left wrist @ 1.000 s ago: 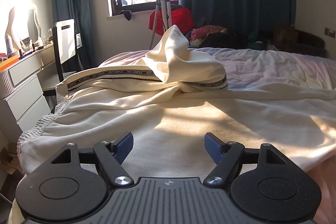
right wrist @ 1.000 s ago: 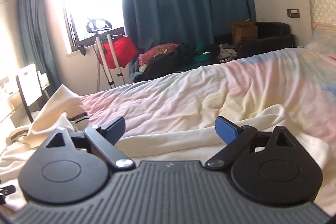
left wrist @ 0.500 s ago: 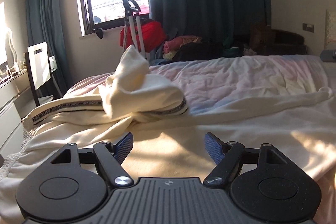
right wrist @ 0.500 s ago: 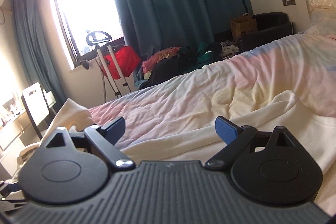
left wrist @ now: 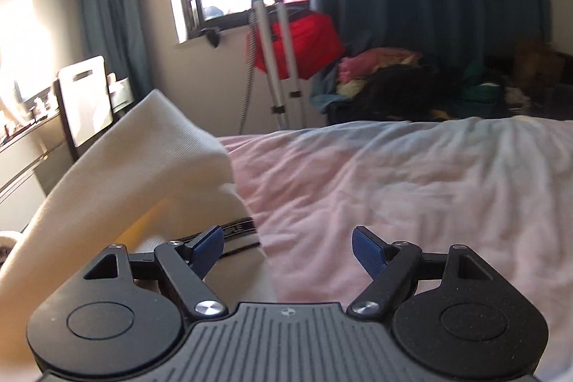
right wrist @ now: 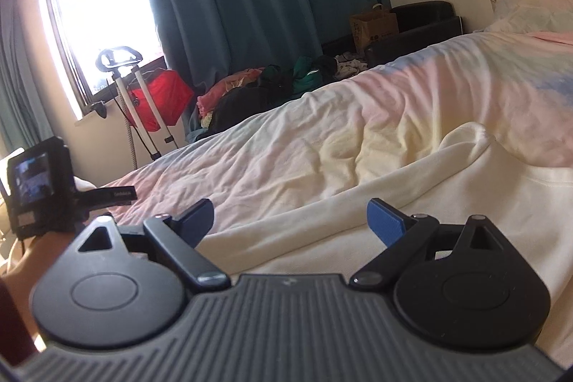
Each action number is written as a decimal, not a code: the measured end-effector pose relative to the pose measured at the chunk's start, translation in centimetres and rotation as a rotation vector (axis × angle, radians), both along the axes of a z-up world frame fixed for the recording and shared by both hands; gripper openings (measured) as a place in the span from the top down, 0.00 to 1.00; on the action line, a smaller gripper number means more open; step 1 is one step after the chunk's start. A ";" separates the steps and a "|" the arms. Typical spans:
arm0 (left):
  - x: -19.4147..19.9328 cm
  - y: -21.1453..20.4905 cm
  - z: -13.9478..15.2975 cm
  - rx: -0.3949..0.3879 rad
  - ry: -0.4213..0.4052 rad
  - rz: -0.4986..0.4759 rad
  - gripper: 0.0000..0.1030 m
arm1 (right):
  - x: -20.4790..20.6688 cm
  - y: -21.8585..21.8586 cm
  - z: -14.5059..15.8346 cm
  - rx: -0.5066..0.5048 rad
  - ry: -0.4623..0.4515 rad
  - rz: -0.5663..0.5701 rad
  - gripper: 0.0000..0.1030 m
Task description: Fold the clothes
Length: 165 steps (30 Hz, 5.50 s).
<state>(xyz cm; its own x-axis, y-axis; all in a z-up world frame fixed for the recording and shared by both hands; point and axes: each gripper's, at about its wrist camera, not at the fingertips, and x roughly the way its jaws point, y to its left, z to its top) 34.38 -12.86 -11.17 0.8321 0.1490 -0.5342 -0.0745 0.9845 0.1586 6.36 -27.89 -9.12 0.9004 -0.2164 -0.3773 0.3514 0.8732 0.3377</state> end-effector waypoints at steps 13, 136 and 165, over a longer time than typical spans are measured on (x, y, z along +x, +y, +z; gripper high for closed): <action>10.9 2.9 -3.9 0.003 0.117 0.338 0.73 | 4.2 -1.0 -3.8 0.058 0.080 -0.002 0.09; -27.4 16.0 -0.3 -0.396 -0.010 -0.158 0.29 | 9.7 -20.0 -6.8 0.242 0.012 -0.292 0.91; -31.9 16.9 2.5 -0.237 -0.062 -0.186 0.22 | -3.2 -1.8 4.4 -0.261 0.017 0.134 0.12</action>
<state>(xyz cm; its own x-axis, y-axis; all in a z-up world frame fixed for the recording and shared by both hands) 2.53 3.99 -8.69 0.8655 -0.1318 -0.4833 0.1083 0.9912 -0.0763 3.17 -29.67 -4.76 0.9217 -0.1880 -0.3394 0.2311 0.9687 0.0908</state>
